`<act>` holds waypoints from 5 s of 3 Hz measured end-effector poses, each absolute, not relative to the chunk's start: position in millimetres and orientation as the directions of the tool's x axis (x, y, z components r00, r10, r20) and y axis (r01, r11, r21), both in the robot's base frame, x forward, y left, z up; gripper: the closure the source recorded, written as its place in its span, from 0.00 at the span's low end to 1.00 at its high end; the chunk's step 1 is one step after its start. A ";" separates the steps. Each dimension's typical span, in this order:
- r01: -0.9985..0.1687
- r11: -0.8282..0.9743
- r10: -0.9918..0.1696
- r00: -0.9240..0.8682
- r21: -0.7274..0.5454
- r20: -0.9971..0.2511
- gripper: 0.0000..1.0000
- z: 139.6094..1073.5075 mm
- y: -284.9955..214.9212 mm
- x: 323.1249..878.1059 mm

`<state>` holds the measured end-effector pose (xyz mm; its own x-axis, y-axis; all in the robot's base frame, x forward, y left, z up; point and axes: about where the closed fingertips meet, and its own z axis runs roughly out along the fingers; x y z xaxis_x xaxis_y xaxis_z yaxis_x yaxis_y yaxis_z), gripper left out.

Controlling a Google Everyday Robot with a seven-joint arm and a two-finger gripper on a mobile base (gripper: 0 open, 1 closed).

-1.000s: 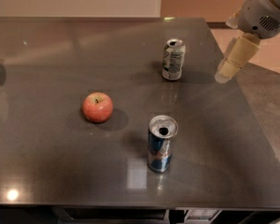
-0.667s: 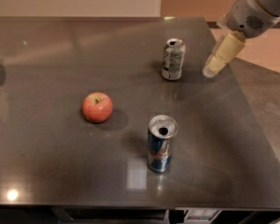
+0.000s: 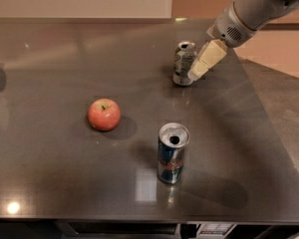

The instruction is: Move 7up can near redbull can

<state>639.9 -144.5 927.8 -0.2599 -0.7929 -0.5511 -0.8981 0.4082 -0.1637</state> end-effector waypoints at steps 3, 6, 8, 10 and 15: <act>-0.894 0.432 -0.758 -0.288 -0.120 -0.586 0.17 897.5 -109.1 685.7; -0.928 0.367 -0.755 -0.261 -0.058 -0.601 0.87 916.2 -119.7 654.9; -0.976 0.217 -0.752 -0.177 0.015 -0.634 1.00 930.1 -128.5 567.9; -0.995 0.099 -0.767 -0.073 -0.005 -0.637 1.00 924.5 -138.1 490.3; -0.985 -0.128 -0.787 0.170 -0.112 -0.593 0.59 897.9 -124.8 399.7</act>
Offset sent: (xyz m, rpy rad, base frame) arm 0.0471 0.0412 -0.0327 0.0600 0.0105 -0.0161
